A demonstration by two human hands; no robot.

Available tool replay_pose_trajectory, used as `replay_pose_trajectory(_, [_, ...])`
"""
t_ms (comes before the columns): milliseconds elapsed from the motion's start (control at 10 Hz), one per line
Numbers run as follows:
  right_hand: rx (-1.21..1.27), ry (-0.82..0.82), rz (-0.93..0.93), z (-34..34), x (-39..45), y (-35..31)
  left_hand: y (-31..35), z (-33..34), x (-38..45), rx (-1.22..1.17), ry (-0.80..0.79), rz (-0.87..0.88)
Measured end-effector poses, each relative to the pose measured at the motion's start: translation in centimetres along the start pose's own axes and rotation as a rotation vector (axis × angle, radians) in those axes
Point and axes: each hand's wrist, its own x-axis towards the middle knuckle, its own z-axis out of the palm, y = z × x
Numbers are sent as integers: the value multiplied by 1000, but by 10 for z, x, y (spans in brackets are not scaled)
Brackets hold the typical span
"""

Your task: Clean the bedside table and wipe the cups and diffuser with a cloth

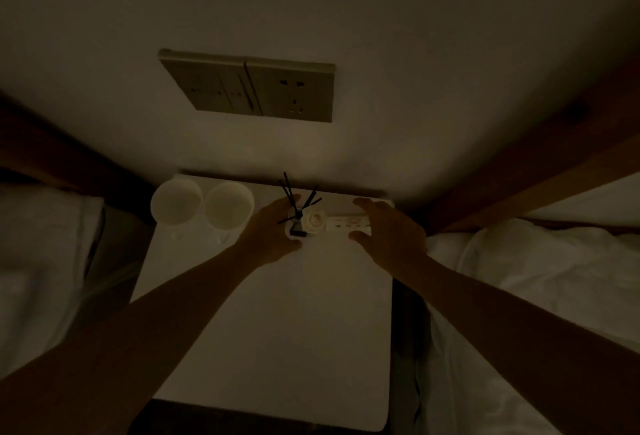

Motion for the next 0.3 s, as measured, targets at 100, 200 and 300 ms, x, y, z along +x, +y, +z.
replay_pose_trajectory(100, [-5,-14,28,-8,-7,-1,0,-5,-13,129,-3,-8])
replay_pose_trajectory(200, [-5,-25,61,-23,-19,-6,2,-19,-33,189,-15,-10])
replay_pose_trajectory(300, [16,5,62,-48,-42,-14,7,-49,-67,212,-34,2])
